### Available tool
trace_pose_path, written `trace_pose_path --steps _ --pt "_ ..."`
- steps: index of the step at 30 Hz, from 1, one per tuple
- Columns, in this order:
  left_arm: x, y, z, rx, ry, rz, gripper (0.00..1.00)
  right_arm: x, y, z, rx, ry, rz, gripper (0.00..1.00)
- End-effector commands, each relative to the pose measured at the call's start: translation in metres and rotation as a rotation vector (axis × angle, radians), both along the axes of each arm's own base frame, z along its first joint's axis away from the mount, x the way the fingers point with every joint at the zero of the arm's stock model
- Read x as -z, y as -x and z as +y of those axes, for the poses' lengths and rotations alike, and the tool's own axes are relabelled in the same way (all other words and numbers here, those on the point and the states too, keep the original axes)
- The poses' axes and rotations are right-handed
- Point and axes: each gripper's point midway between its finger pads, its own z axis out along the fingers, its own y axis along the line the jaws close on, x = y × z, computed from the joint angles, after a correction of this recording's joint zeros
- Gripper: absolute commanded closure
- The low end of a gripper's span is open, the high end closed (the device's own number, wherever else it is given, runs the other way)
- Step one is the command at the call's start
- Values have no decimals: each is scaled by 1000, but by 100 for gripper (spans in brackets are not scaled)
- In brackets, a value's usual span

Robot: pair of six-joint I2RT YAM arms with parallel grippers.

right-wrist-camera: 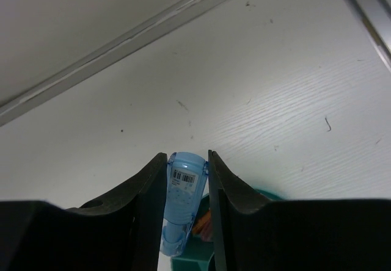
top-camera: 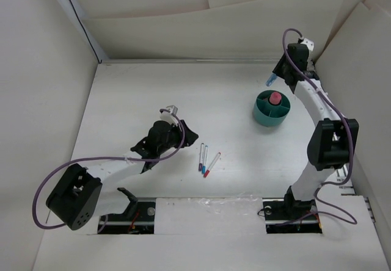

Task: Sort the stationery into containers
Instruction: Place the stationery in the storage box.

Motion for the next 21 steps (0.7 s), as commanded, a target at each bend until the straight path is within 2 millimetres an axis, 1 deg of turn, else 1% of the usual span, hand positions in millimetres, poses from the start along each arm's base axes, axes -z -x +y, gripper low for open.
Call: trace_pose_path --steps 1,2,4,7,8,10,11,12,13,14,15,16,17,18,19,20,21 --pt "-22 -8 -9 25 24 -69 60 -14 -17 -14 59 62 -55 82" --pt "-22 -8 -9 25 24 -69 60 -17 -17 -15 85 80 -65 82" --pt "-22 -8 -9 25 24 -69 56 -7 -16 -20 102 104 -42 82" --pt "-26 -10 -10 29 22 -83 52 5 -15 -20 110 136 -21 82" --pt "-23 -10 -10 29 16 -75 51 10 -16 -15 93 148 -10 82" --pt "-23 -10 -10 29 16 -75 48 9 -14 -10 95 182 -6 82" --pt "-23 -9 -10 41 13 -79 44 14 -14 -6 100 207 7 82" --pt "-23 -9 -10 41 13 -79 42 14 -14 -7 94 219 11 82" --pt "-23 -9 -10 41 13 -79 40 13 -13 -2 100 231 10 82" --pt "-23 -9 -10 41 13 -79 39 18 -13 -4 103 247 22 82" --pt "-23 -9 -10 41 13 -79 37 17 -12 1 100 252 20 82" --pt "-23 -9 -10 41 13 -79 37 24 -11 4 100 263 40 82" --pt "-23 -9 -10 41 13 -79 37 24 -11 2 108 267 40 82" --pt "-23 -9 -10 41 13 -79 41 28 -9 2 107 269 49 82" --pt "-23 -9 -10 41 13 -79 41 33 -8 5 110 282 66 82" --pt "-22 -9 -10 44 6 -85 42 33 -7 1 127 291 66 82" --pt "-22 -9 -10 45 6 -85 42 36 -5 -1 136 299 75 82"
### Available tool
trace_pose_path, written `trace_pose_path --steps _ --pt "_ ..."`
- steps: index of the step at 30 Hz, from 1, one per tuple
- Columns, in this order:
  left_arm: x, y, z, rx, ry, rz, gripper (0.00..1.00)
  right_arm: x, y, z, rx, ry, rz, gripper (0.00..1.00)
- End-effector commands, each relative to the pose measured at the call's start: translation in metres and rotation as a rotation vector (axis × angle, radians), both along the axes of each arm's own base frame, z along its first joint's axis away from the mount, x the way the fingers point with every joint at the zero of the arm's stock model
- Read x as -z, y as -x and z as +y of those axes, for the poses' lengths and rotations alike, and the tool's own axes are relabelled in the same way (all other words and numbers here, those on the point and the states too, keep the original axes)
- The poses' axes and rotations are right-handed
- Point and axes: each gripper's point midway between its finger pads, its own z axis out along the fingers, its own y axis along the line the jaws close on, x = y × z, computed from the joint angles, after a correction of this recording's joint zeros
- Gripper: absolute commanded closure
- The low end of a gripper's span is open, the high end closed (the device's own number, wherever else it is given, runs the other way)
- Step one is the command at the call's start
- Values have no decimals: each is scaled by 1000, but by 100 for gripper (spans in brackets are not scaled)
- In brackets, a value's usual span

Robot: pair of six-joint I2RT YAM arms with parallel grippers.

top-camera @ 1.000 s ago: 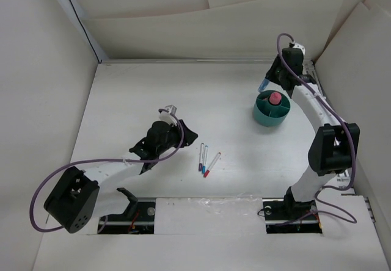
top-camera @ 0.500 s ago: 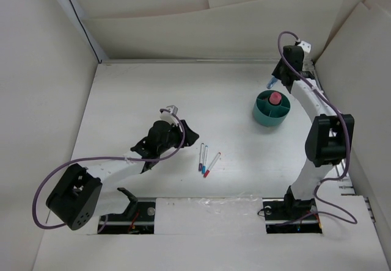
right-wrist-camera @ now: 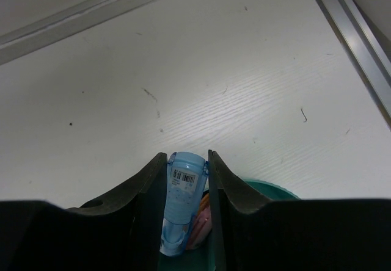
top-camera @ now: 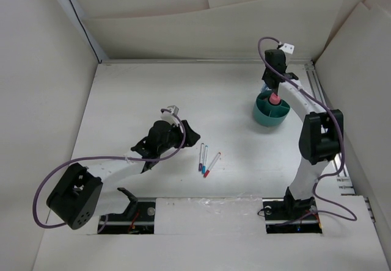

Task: Sort the stationery into containers
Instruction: Place the stationery in the storage box.

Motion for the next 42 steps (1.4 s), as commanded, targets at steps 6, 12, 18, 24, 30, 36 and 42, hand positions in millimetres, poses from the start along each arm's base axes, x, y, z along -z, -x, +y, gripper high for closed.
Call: trace_pose_path --steps 6,12,18,24,30,36,42 --pt "-23 -10 -8 13 24 -65 43 6 8 -19 97 67 27 82" --pt "-31 -11 -9 13 36 -81 45 9 12 -17 121 102 39 82" --pt "-30 -14 -11 13 29 -72 45 19 11 -19 127 113 60 78" --pt "-20 -14 -7 -4 0 -45 50 20 11 -10 116 121 65 76" --pt "-18 -15 -4 -20 -13 -40 51 24 11 -3 106 130 72 66" --pt "-13 -14 -1 -29 -23 -34 51 16 13 2 97 129 68 50" --pt "1 -13 6 -52 -67 4 54 -2 18 1 99 119 33 45"
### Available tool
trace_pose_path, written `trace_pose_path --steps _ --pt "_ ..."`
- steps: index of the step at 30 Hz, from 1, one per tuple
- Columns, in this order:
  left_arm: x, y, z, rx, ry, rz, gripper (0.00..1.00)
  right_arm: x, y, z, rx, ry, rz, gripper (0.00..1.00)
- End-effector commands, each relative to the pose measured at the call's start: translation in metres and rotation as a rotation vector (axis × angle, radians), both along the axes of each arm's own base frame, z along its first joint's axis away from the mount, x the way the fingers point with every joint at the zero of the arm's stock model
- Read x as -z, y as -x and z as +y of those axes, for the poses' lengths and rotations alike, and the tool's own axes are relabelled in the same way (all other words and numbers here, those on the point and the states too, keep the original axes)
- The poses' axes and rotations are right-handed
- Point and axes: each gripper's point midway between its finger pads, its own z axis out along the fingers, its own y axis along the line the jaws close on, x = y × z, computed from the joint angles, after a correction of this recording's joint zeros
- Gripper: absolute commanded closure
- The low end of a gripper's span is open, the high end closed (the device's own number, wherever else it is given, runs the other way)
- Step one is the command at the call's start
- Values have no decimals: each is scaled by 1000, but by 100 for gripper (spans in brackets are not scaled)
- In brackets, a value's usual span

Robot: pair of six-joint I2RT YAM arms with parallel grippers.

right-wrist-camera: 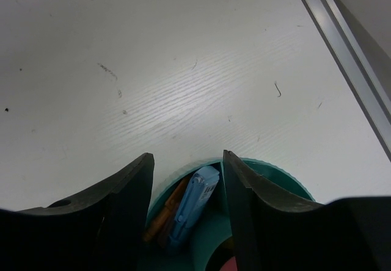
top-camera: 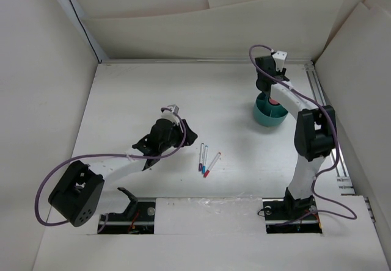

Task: Sort the stationery into containers
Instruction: Place the stationery in the storage box, then pick up the pen from the center of the board.

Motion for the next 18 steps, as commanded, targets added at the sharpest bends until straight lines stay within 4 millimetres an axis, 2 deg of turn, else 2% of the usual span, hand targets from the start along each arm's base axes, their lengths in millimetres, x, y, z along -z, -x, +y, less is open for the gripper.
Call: trace_pose_path --steps 1,2,5,6,7,8,10,11,12,13,14,15,16,17,18 --pt "0 -5 1 -12 -24 -2 55 -48 2 2 12 -10 -96 45" --pt "0 -6 2 -20 -28 -4 59 -46 3 3 5 -14 -86 45" --pt "0 -5 3 -20 -36 7 68 -69 7 5 -3 -41 -137 45" --pt "-3 -7 1 -15 -38 -6 73 -74 6 10 -21 -71 -150 45" --pt "3 -5 3 -14 -53 13 83 -74 10 11 -34 -80 -143 45" --pt "5 -4 4 -14 -59 20 88 -84 14 13 -41 -101 -166 45" --pt "1 -7 1 -16 -74 9 94 -90 19 22 -86 -149 -178 45" --pt "2 -8 0 -28 -93 8 100 -84 26 24 -100 -169 -165 46" --pt "-4 -6 -6 -38 -123 -11 100 -97 32 31 -131 -212 -199 50" --pt "-3 -5 -10 -39 -145 -11 100 -101 36 40 -166 -232 -213 56" --pt "-4 -3 -15 -35 -162 -15 100 -91 43 44 -184 -255 -196 65" --pt "-1 4 -25 -11 -181 -13 100 -102 50 53 -221 -288 -225 84" --pt "-5 2 -28 -17 -193 -19 100 -92 58 67 -275 -328 -204 93" --pt "-5 4 -32 -6 -199 -15 100 -100 61 76 -309 -347 -215 100" --pt "-4 4 -33 -6 -206 -9 100 -96 69 78 -331 -362 -214 100"
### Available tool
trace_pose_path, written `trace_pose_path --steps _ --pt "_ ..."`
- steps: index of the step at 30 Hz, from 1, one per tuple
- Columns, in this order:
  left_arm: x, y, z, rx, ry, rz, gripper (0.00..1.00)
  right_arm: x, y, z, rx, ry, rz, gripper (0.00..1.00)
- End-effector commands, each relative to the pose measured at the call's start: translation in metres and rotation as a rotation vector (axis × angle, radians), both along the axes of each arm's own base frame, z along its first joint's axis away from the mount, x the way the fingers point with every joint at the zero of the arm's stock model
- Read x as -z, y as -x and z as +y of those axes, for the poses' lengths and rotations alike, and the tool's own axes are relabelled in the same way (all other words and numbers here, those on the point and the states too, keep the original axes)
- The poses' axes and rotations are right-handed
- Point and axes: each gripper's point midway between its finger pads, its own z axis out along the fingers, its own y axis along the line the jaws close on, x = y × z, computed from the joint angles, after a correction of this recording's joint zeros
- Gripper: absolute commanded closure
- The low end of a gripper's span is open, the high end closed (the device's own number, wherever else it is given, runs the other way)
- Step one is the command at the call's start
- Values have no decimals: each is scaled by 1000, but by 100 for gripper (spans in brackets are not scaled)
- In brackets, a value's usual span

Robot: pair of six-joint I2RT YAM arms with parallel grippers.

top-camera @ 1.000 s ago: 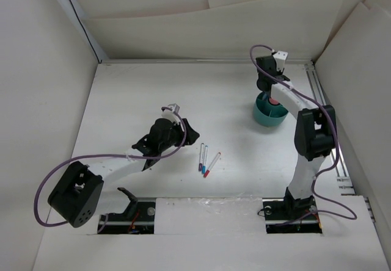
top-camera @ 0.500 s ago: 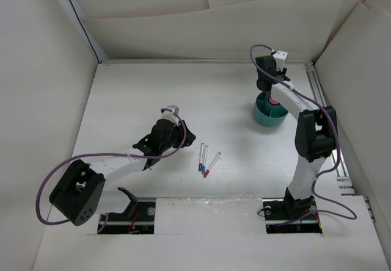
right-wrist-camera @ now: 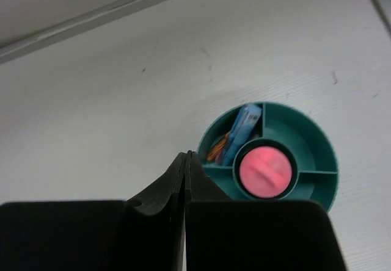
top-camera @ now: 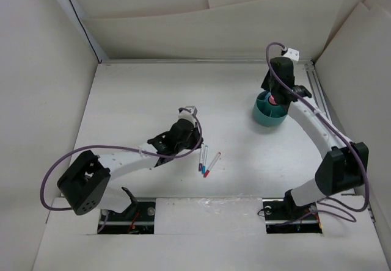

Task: Sort the stationery into containers
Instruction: Pick up the pen from the center of the board.

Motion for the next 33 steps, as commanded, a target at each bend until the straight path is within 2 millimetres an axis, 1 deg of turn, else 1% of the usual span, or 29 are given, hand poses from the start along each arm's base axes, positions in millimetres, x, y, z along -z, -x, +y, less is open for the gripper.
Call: trace_pose_path --steps 1,2,3,4,5,6,7,8,9,10,11,12,13,14,15,16,17,18,20,21,24,26,27,28,29,30,31,32,33 --pt "-2 -6 -1 -27 -67 -13 97 0 16 47 -177 -109 -26 100" --pt "-2 -8 -2 -42 -69 -6 94 1 22 58 -205 -122 -21 100" --pt "-2 -8 -2 -43 -69 -6 92 10 29 62 -218 -119 -7 100" --pt "3 -7 0 -42 -85 7 90 7 36 65 -231 -122 -16 100" --pt "3 -8 1 -58 -84 6 90 4 41 74 -250 -136 -35 100" --pt "3 -9 3 -66 -88 2 90 7 46 77 -260 -136 -32 100" --pt "8 -9 5 -80 -100 14 92 7 52 74 -260 -139 -43 100" --pt "11 -7 8 -80 -115 27 92 4 56 80 -278 -155 -56 97" --pt "9 -8 5 -80 -122 21 92 5 60 83 -297 -165 -53 94" --pt "10 -10 7 -92 -137 22 89 9 65 86 -314 -169 -50 90" --pt "17 -3 6 -80 -179 37 87 3 69 85 -315 -173 -65 79" --pt "11 -8 3 -100 -196 15 84 1 72 90 -335 -180 -74 74" --pt "11 -8 1 -93 -222 6 81 -2 74 92 -345 -197 -81 70" --pt "17 -5 -4 -78 -261 7 77 -2 77 93 -354 -202 -81 67" --pt "22 -3 -1 -70 -315 12 75 -2 77 93 -354 -202 -81 63" --pt "26 -8 0 -77 -363 18 75 -1 80 91 -354 -202 -81 62" --pt "19 -11 -4 -79 -349 8 75 4 81 91 -353 -200 -72 62" --pt "28 -12 -3 -83 -381 22 75 -1 83 90 -354 -203 -85 62" --pt "32 -13 -2 -87 -403 29 75 -2 86 88 -362 -213 -95 62" --pt "37 -13 -1 -86 -414 36 75 -7 86 83 -352 -215 -110 62" --pt "37 -12 1 -106 -414 43 77 -4 87 84 -372 -229 -103 61" --pt "37 -12 1 -106 -414 43 77 -4 89 90 -404 -243 -97 63" --pt "37 -12 1 -106 -414 43 77 -4 90 93 -418 -249 -95 66" --pt "37 -12 1 -106 -414 43 77 1 92 95 -429 -263 -81 72" --pt "36 -14 -1 -113 -399 40 78 1 94 98 -445 -270 -78 85" --pt "43 -8 1 -96 -405 62 78 7 99 106 -472 -273 -61 90" --pt "42 -7 -2 -89 -384 59 78 15 103 110 -483 -271 -41 96" --pt "41 -5 -3 -80 -368 59 78 18 107 114 -495 -269 -29 100" --pt "43 -4 -4 -73 -363 64 78 28 116 122 -519 -263 13 100"
